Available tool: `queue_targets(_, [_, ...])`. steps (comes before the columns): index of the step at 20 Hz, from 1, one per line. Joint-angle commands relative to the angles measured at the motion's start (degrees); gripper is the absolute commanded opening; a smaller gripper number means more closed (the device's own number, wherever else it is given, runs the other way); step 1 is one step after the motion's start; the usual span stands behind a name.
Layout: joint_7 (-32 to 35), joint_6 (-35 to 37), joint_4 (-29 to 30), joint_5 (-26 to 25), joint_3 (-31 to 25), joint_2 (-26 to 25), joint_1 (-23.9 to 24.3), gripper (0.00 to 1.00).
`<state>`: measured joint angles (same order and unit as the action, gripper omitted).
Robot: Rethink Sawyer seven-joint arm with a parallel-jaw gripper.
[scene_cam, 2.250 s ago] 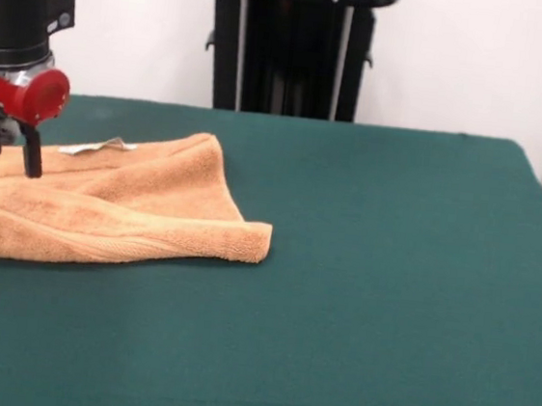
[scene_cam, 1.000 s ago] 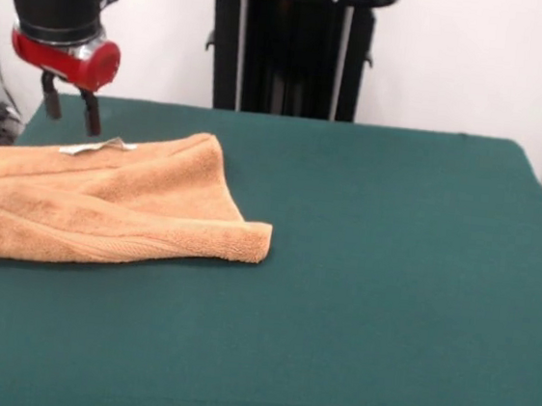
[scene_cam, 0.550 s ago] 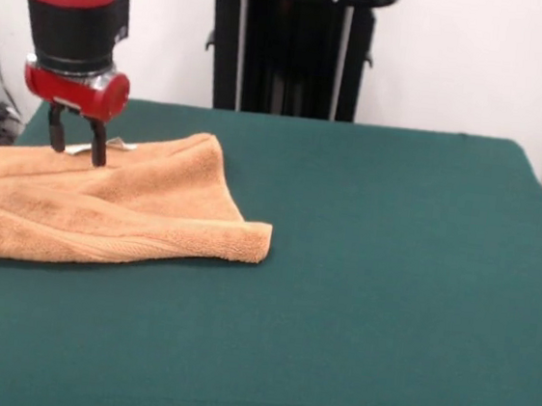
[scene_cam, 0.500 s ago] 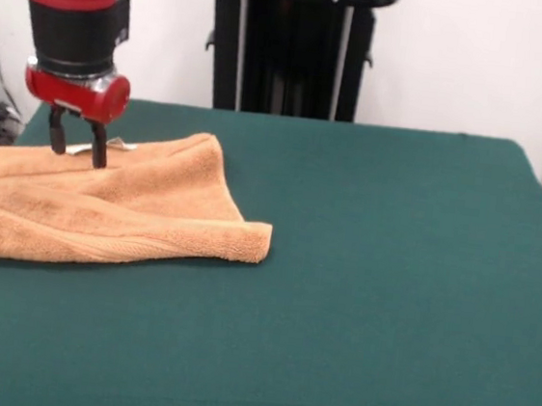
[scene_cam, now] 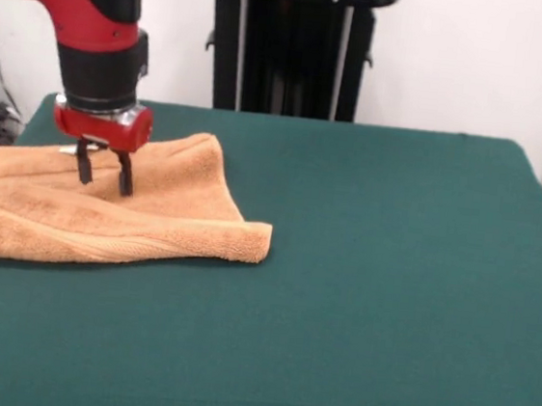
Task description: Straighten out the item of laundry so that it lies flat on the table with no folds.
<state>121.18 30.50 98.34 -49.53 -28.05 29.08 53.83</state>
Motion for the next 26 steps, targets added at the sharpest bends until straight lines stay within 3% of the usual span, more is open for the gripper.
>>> queue_targets(1, [-4.4,-11.5,0.0,-7.6,0.0,-7.2,-1.1,1.0])
queue_targets(3, [1.4,-21.2,0.1,-12.4,3.7,-6.0,-4.1,1.0])
queue_targets(4, [5.5,-26.6,0.0,-14.0,7.7,-4.6,-7.6,1.0])
queue_targets(5, [9.7,-34.6,-1.6,-13.8,15.5,-3.5,-13.7,1.0])
queue_targets(7, [8.2,-46.6,-2.6,-5.5,27.2,-4.4,-21.0,1.0])
queue_targets(8, [5.6,-50.6,-1.5,-1.6,30.1,-4.7,-22.4,1.0])
queue_targets(12, [1.0,-58.9,1.0,7.2,34.5,-5.4,-24.8,1.0])
queue_targets(16, [-2.3,-73.0,6.6,14.9,39.1,-4.5,-25.6,1.0])
queue_targets(18, [-2.6,-76.3,7.8,16.6,40.6,-5.5,-26.1,1.0])
queue_targets(26, [-0.3,-75.6,6.1,16.6,42.4,-7.4,-28.1,1.0])
